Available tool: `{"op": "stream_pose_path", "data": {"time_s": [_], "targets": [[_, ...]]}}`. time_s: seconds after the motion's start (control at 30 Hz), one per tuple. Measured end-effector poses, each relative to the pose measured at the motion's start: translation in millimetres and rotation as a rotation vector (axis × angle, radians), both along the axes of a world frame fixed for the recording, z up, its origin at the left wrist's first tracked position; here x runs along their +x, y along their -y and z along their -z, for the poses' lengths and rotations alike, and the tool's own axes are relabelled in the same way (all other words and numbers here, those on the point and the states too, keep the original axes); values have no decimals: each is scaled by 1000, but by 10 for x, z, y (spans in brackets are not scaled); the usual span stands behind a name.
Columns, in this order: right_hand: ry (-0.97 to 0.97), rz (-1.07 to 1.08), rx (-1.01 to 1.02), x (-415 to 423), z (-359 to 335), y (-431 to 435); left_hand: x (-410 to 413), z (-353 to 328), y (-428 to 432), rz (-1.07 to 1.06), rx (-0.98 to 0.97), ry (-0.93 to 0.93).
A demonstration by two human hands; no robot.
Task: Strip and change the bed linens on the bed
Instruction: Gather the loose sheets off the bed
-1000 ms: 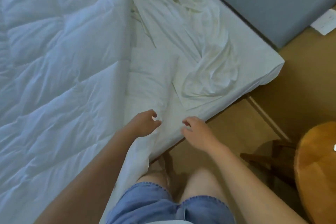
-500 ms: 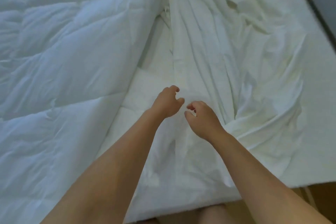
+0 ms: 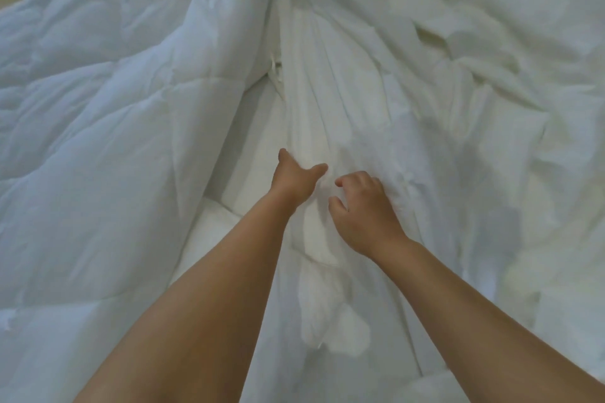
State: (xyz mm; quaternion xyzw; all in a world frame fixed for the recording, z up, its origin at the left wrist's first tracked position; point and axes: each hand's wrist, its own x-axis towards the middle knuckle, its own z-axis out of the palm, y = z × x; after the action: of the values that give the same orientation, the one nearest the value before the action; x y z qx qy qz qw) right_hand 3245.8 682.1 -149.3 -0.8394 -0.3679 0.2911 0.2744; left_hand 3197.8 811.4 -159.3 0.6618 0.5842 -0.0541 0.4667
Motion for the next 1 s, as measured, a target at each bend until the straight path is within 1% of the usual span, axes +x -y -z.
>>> {"op": "stream_pose_path", "data": {"time_s": [0.03,0.07,0.17,0.27,0.37,0.4,0.47,0.53,0.6,0.63,0.67,0.73,0.8,0.87,0.9,0.93,1.0], "targets": [[-19,15,6,15,6,17,18,-1,35,12,24,-2],[-39,37,14,29,3,38,29,-28,94,45,88,2],[-151,149,79,62,-104,115,-7,-183,333,209,343,59],[-292,257,148,93,-342,148,-167,-512,461,359,556,157],[-441,248,175,119,-617,63,-317,-950,561,544,782,322],[-489,255,201,118,-711,23,-348,-1089,603,602,831,349],[-572,299,269,93,-849,-32,-384,-1292,678,691,880,327],[-679,396,344,46,-933,-41,-406,-1403,702,723,902,313],[-735,466,405,-19,-978,2,-398,-1459,691,673,841,389],[-738,444,415,-66,-984,42,-388,-1480,694,603,743,438],[-731,379,405,-115,-974,88,-379,-1487,706,518,608,484],[-665,209,306,-203,-936,184,-379,-1485,735,366,380,526],[-549,110,186,-269,-918,263,-399,-1436,726,245,320,562],[-394,116,172,-292,-915,330,-421,-1396,696,152,288,574],[-293,133,191,-301,-926,367,-418,-1378,664,117,233,564],[-194,139,217,-318,-946,406,-415,-1367,614,101,146,533],[-19,89,263,-381,-1002,481,-381,-1416,474,90,-124,390]]}}
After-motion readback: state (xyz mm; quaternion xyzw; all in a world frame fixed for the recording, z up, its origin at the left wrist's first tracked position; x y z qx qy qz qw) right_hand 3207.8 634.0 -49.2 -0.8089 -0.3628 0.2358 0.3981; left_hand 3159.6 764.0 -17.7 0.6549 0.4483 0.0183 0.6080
